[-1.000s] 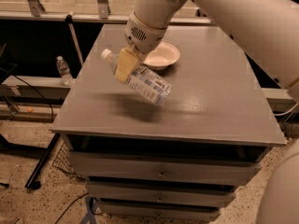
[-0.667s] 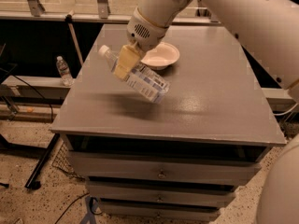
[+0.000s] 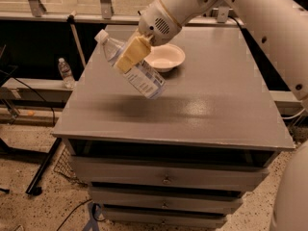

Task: Place blue plastic bottle upright

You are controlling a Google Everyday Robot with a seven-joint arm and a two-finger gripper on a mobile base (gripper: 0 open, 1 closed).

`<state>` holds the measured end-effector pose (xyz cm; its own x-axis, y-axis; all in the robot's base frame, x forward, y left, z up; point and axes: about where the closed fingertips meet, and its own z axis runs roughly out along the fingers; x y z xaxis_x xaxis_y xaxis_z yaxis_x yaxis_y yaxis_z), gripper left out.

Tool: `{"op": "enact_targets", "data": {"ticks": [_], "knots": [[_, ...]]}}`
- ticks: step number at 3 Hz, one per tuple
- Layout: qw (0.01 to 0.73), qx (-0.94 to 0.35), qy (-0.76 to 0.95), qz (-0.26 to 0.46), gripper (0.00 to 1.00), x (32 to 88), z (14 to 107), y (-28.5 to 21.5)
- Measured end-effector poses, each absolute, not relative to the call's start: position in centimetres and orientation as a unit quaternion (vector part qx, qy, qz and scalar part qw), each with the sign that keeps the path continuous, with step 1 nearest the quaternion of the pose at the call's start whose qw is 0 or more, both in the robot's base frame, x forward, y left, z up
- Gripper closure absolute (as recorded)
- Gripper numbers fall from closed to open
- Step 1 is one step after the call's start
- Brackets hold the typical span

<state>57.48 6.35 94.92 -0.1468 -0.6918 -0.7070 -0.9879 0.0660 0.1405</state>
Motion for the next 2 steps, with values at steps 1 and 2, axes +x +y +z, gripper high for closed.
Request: {"op": "enact_targets", "data": {"ticks": [1,2], "knots": [[0.311,-0.608,0.649,0.335,1.0,56.36,96.18,5.98],[0.361,-0.596,0.63,0.342,1.0,56.23,96.49,5.43]]}}
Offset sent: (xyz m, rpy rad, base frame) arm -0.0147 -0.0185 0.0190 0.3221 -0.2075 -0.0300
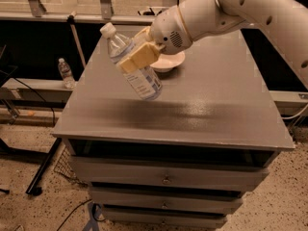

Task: Place blue plastic bottle upright

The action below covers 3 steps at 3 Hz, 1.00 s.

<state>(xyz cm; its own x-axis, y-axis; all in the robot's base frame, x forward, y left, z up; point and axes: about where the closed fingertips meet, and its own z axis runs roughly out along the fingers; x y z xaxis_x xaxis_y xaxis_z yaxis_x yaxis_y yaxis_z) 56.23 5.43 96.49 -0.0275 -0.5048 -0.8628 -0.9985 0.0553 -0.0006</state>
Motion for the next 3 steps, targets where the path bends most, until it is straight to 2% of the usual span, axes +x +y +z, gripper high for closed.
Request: {"op": "enact_targets", "data": {"ticks": [1,3], "knots": [[0.361,-0.596,0.63,0.342,1.0,56.23,96.49,5.43],[0.451,-0.535,0.598,0.392,1.0,56.35,96.36,5.43]]}}
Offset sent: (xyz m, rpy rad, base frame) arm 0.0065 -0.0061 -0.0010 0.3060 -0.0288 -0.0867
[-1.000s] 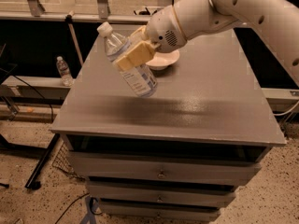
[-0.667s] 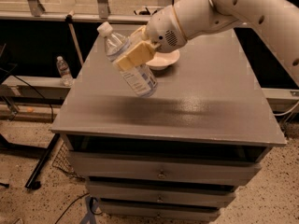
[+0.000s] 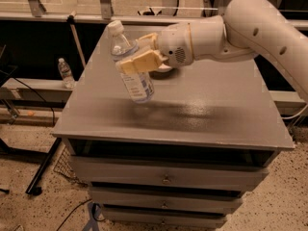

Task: Place blue plastic bottle upright

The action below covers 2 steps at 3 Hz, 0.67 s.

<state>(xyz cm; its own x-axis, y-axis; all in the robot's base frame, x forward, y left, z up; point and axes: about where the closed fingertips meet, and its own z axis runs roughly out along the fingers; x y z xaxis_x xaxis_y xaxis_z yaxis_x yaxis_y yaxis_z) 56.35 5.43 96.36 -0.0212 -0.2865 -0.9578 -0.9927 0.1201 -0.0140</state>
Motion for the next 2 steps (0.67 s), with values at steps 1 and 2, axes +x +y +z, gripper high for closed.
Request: {"op": "enact_targets", "data": {"ticks": [1,2], "knots": [[0.502,-0.506,0.578,0.399,1.0,56.23,96.36,5.08],[0.547,-0.482,0.561,0.391,1.0,56.11,96.28,4.75]]}}
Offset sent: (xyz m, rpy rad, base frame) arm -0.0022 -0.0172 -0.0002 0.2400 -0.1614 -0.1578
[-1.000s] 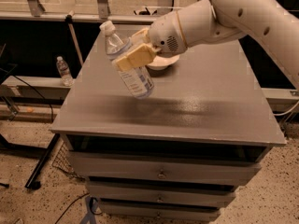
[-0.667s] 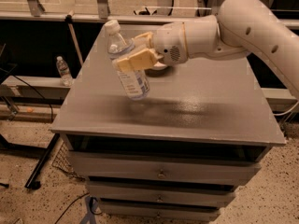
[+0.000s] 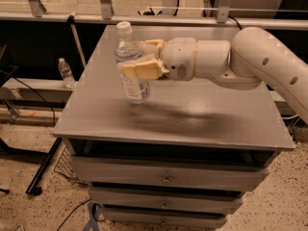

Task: Place blue plastic bottle upright

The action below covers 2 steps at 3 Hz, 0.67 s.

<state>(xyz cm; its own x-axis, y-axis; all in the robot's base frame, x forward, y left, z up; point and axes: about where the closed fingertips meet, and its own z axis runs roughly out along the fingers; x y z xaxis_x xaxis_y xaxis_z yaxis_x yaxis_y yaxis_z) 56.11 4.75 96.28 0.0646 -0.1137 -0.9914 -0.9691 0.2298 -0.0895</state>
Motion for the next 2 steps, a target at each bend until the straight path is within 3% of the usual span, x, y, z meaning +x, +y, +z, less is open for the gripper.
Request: {"op": "enact_targets", "data": {"ticks": [2], "knots": [[0.567,-0.467,0.555,0.391,1.0,56.25,95.32,4.87]]}}
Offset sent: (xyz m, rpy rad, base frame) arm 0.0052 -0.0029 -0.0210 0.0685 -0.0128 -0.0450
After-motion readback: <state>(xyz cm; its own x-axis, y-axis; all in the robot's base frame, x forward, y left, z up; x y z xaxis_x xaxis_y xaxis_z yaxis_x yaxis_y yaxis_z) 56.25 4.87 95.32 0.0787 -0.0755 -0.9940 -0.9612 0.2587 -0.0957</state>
